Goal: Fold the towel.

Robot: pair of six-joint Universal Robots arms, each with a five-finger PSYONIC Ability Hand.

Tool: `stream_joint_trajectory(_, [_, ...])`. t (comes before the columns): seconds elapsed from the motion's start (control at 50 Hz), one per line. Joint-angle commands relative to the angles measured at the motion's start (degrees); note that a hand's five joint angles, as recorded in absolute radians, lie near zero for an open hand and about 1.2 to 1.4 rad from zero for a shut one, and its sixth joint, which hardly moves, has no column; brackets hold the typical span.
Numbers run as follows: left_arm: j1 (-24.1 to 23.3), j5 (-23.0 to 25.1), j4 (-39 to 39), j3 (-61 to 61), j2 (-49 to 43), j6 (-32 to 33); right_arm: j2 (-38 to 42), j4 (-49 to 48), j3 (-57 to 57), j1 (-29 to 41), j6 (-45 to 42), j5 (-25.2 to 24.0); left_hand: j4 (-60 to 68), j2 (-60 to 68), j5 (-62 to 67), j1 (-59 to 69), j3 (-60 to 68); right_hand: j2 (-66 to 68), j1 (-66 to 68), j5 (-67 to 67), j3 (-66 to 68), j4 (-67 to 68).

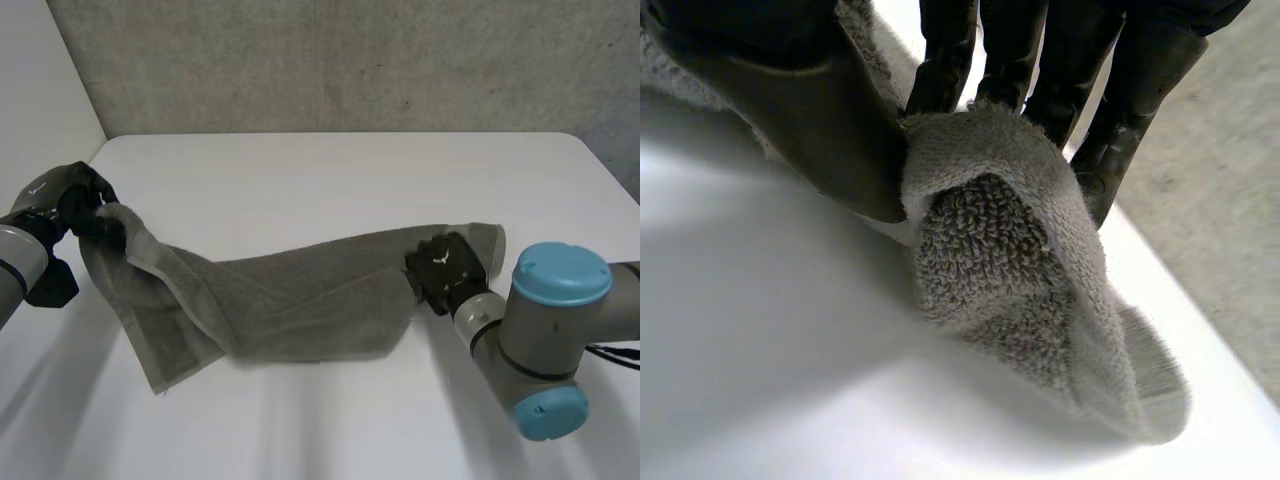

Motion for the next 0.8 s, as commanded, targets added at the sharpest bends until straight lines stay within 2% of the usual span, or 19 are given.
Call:
stream_joint_trajectory(0.02, [0.0,0.01,-0.05,0.18,0.26,-0.22,-9.67,1.01,-0.09,-0.44,1.14,-0.21,1.89,3.52,6.24,7.72,3.73,6.93,4.39,5.76,5.03,4.21])
stream_joint_trajectory(0.1, [0.0,0.1,-0.14,0.36,1.14,-0.31,-13.3,1.98,-0.44,-0.35,2.29,-0.48,1.89,3.52,6.24,7.72,3.73,6.93,4.39,5.76,5.03,4.21])
stream_joint_trajectory(0.2, [0.09,0.36,-1.1,0.88,4.55,-0.48,-19.54,10.68,-2.99,-0.35,4.13,-1.53,1.89,3.52,6.24,7.72,3.73,6.93,4.39,5.76,5.03,4.21])
stream_joint_trajectory(0.24, [0.18,0.45,-1.45,0.97,6.66,-0.66,-23.83,20.73,-6.75,-0.52,6.23,-4.5,1.89,3.52,6.24,7.72,3.73,6.93,4.39,5.76,5.03,4.21])
stream_joint_trajectory(0.26, [0.18,0.45,-1.8,0.97,8.68,-1.36,-23.85,20.79,-6.77,-0.53,6.24,-4.52,1.89,3.52,6.24,7.72,3.73,6.93,4.39,5.76,5.03,4.21])
stream_joint_trajectory(0.3, [0.27,0.54,-1.98,1.06,10.61,-2.23,-26.12,29.97,-12.62,-2.36,9.39,-8.46,1.89,3.52,6.24,7.72,3.73,6.93,4.39,5.76,5.03,4.21])
stream_joint_trajectory(0.42, [0.79,2.38,-1.72,1.24,14.76,-5.75,-25.78,41.18,-22.59,-8.08,11.95,-13.13,1.89,3.52,6.24,7.72,3.73,6.93,4.39,5.76,5.03,4.21])
stream_joint_trajectory(0.5, [0.62,3.26,-1.81,0.97,14.41,-6.72,-15.45,49.85,-32.05,-9.67,11.26,-15.42,1.89,3.52,6.24,7.72,3.73,6.93,4.39,5.76,5.03,4.21])
stream_joint_trajectory(0.52, [0.53,3.52,-1.81,0.54,13.98,-6.9,-11.06,53.1,-35.56,-9.58,10.55,-15.42,1.89,3.52,6.24,7.72,3.73,6.93,4.39,5.76,5.03,4.21])
stream_joint_trajectory(0.58, [0.09,3.7,-1.54,-0.6,11.79,-6.73,-6.71,56.38,-39.02,-9.4,9.14,-15.24,1.89,3.52,6.24,7.72,3.73,6.93,4.39,5.76,5.03,4.21])
stream_joint_trajectory(0.62, [-0.08,3.7,-1.63,-0.96,9.51,-6.55,2.65,61.19,-45.23,-8.79,4.51,-14.2,1.89,3.52,6.24,7.72,3.73,6.93,4.39,5.76,5.03,4.21])
stream_joint_trajectory(0.64, [-0.61,3.61,-1.72,-0.96,7.58,-6.55,2.7,61.22,-45.26,-8.79,4.48,-14.19,1.89,3.52,6.24,7.72,3.73,6.93,4.39,5.76,5.03,4.21])
stream_joint_trajectory(0.68, [-1.22,3.53,-1.72,-0.79,5.82,-6.46,12.14,62.88,-52.78,-8.0,0.8,-9.56,1.89,3.52,6.24,7.72,3.73,6.93,4.39,5.76,5.03,4.21])
stream_joint_trajectory(0.7, [-1.75,3.44,-1.72,-0.61,4.41,-6.29,12.19,62.89,-52.82,-8.0,0.79,-9.53,1.89,3.52,6.24,7.72,3.73,6.93,4.39,5.76,5.03,4.21])
stream_joint_trajectory(0.72, [-1.76,3.44,-1.72,-0.61,4.39,-6.29,16.37,62.8,-57.61,-7.3,0.53,-5.7,1.89,3.52,6.24,7.72,3.73,6.93,4.39,5.76,5.03,4.21])
stream_joint_trajectory(0.74, [-2.1,3.35,-1.72,-0.44,3.17,-6.2,19.98,62.71,-62.62,-6.25,1.14,-1.66,1.89,3.52,6.24,7.72,3.73,-6.83,-9.37,-8.0,-8.74,-9.55])
stream_joint_trajectory(0.76, [-2.11,3.35,-1.72,-0.43,3.16,-6.2,20.01,62.71,-62.67,-6.24,1.14,-1.62,1.89,3.52,6.24,7.72,3.73,-6.97,-9.51,-8.14,-8.88,-9.69])
stream_joint_trajectory(0.78, [-2.19,3.35,-1.72,-0.17,1.86,-6.2,22.36,62.36,-66.41,-5.63,2.36,1.69,1.89,3.52,6.24,7.72,3.73,-32.95,-35.49,-34.12,-34.86,-35.67])
stream_joint_trajectory(0.8, [-2.19,3.18,-1.72,0.18,0.89,-6.2,22.38,62.36,-66.45,-5.62,2.37,1.72,1.89,3.52,6.24,7.72,3.73,-33.21,-35.75,-34.38,-35.11,-35.93])
